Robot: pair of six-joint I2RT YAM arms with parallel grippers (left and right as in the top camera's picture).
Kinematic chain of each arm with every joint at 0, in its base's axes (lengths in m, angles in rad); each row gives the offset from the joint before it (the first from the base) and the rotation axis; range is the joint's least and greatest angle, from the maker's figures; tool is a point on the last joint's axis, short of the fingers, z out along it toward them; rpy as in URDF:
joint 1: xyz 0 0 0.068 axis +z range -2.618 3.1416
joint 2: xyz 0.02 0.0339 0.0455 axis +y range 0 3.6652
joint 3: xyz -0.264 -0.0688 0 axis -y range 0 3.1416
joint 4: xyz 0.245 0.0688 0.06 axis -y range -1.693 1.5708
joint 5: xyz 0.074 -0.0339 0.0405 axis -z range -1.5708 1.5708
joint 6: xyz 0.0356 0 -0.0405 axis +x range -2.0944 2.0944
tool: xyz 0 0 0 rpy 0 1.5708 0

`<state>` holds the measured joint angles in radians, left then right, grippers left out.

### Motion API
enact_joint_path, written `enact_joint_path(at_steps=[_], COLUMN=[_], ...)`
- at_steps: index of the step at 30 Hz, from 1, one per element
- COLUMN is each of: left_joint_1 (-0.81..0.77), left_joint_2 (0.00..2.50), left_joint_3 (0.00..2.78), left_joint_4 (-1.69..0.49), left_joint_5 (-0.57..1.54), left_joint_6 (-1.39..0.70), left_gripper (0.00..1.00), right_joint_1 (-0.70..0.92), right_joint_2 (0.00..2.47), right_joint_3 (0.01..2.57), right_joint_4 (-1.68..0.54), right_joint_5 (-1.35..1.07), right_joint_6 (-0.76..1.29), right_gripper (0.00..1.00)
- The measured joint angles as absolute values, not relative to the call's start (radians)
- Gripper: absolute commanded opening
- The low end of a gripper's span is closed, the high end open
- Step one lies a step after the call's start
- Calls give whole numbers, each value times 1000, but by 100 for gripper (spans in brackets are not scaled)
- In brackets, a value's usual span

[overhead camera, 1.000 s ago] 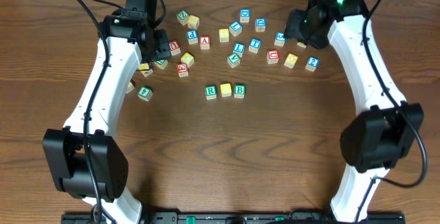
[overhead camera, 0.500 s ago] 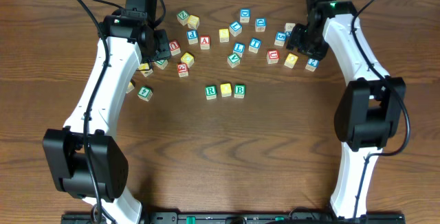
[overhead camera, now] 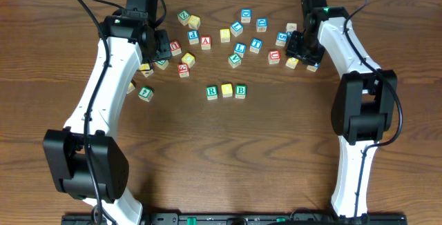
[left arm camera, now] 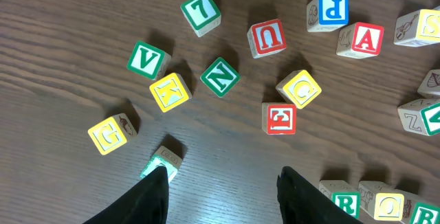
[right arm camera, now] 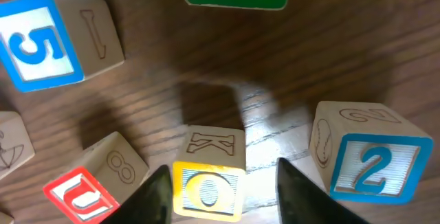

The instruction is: Spell out ROBOT

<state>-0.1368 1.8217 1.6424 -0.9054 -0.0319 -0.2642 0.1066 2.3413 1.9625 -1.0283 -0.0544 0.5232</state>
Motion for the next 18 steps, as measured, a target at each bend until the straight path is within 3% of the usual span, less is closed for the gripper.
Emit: enact_joint_path(at_steps=[18], left_joint_1=[-136], left_joint_2=[1822], left_joint_3=[1642], left_joint_4=[-909], left_joint_5=[-32], left_joint_6=[-264], left_gripper=[51], right_joint_1=[113], right_joint_2=[2348], right_joint_3=[1928], right_joint_4=[-1004], right_joint_5=[-49], right_joint_6=[500], right_gripper=[25])
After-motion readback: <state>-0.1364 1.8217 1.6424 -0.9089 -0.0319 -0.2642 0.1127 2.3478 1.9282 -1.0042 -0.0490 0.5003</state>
